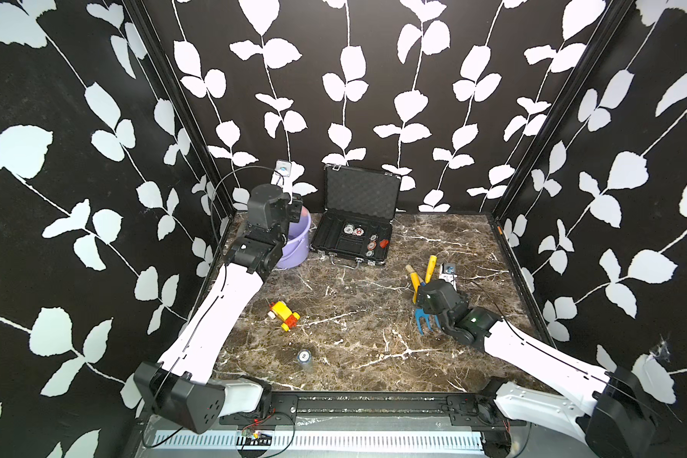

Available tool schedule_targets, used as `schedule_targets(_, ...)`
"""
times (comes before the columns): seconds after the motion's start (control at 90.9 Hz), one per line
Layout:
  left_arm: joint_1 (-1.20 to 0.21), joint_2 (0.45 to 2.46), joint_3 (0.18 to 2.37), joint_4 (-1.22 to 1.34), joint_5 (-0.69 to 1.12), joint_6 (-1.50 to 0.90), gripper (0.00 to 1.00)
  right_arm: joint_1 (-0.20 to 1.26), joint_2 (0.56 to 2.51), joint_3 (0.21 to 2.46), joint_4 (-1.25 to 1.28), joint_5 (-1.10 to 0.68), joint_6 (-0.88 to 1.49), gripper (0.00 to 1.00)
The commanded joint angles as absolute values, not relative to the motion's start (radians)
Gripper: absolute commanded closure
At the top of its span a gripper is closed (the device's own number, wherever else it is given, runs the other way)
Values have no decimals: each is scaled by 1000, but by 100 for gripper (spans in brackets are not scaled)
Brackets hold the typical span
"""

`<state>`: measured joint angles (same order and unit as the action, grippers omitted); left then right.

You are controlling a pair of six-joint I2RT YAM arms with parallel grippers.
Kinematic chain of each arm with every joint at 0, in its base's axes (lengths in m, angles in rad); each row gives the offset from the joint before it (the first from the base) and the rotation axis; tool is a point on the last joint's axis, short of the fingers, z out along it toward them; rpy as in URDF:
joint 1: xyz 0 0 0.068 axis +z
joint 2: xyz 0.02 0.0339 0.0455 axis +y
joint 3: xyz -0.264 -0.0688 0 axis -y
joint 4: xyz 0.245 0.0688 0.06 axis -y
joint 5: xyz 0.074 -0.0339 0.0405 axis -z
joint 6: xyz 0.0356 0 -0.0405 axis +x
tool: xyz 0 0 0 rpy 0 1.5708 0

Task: Organize the gardening tools
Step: Place the gardening tool in the container.

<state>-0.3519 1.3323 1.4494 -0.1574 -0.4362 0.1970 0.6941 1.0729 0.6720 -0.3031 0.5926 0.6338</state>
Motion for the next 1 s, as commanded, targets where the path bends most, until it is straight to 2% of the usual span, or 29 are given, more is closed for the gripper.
schedule_targets(0.0,-302,1381,1476,-109,-517,257,100,666,1044,664,-321,552,641,0)
schedule_targets(0.187,-244,1473,1485,-94,-531,279,100,600,1028,663,-349,486,638,0)
schedule_targets(0.649,-230,1642,1456,-66,-508,248,100,448,1080,612,-282,241,655,1)
schedule_targets(0.858,-230,1704,1444,-98,-509,189,100,419,1121,607,-210,103,618,10)
schedule_targets(0.99,-230,1730,1445,-118,-504,157,91,416,1180,630,-199,71,594,19)
